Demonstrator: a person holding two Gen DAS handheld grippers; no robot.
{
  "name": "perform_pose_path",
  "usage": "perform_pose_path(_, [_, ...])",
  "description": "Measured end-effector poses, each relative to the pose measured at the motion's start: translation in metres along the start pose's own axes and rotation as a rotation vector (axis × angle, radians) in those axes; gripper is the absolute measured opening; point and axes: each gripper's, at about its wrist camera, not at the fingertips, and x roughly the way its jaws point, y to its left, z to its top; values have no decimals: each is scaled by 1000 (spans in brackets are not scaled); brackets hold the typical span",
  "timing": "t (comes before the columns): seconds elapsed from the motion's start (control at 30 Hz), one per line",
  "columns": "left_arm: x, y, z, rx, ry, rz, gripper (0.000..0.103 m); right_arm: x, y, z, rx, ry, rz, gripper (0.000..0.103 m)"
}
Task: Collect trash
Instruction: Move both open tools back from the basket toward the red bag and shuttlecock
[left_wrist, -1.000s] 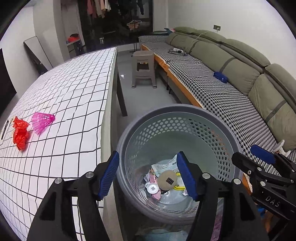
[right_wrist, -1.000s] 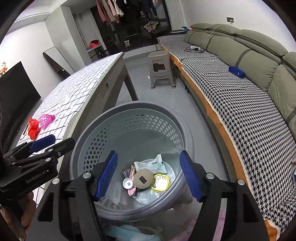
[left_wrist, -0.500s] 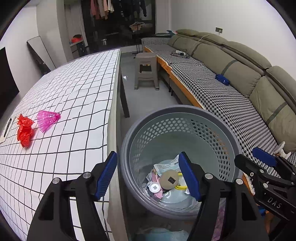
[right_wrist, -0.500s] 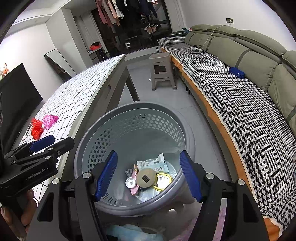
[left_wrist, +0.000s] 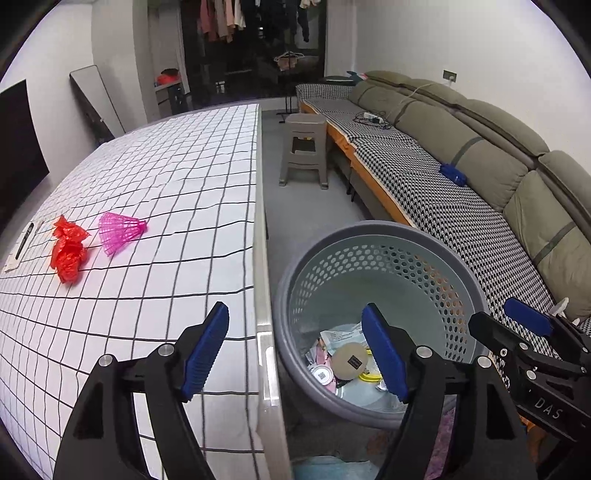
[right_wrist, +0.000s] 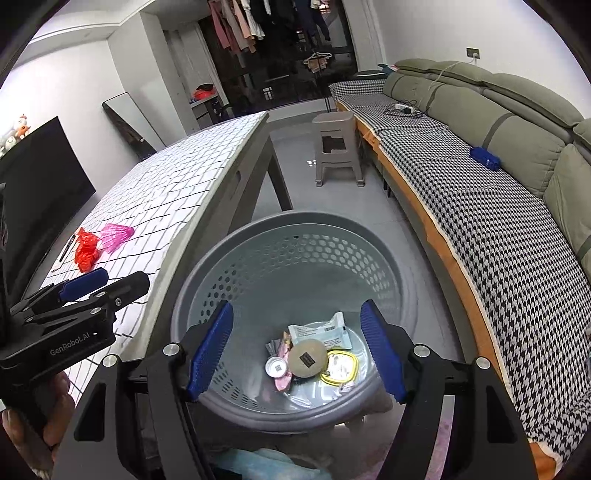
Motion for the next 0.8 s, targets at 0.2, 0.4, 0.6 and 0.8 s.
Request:
perform_pose_path(0.2, [-5,19,-2,-36,-7,16,75,3,22,3,-26,3,45,69])
perform_pose_path(0.4, [-9,43,-4,-75,-14,43,76,10,50,7,-68,8,82,69])
perform_pose_path(0.6, [-15,72,-4,-120,-25,78,78,22,75,18,-93,27,146,69])
perform_pose_path(0.8, [-20,110,-6,-168,-33,133,79,37,104,30,-139,38,187,69])
